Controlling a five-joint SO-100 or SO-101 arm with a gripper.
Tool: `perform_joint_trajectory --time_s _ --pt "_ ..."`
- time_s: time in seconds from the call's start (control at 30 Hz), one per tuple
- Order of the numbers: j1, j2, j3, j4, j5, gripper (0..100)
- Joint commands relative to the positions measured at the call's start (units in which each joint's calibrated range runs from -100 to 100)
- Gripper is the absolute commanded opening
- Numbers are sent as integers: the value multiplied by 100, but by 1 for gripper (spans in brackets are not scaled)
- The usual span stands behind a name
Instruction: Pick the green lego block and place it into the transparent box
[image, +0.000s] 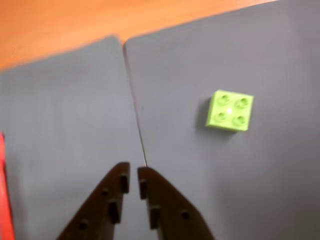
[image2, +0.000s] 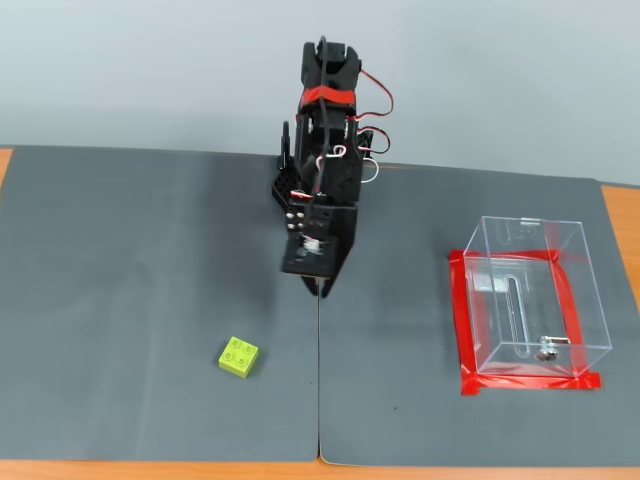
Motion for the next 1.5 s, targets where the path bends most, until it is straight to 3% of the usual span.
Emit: perform_joint_trajectory --time_s 0.0,0.33,0.77,1.07,1.2,1.47 --pt "283 923 -1254 -73 -292 2" --pt "872 2695 -2574 -73 -479 2" --pt "1305 3695 -2665 -73 -380 3" --pt "1238 4017 -2429 -525 -328 22" --pt "1260 4204 -2285 -1167 -219 24" --pt "1230 4585 -2276 -1237 224 24"
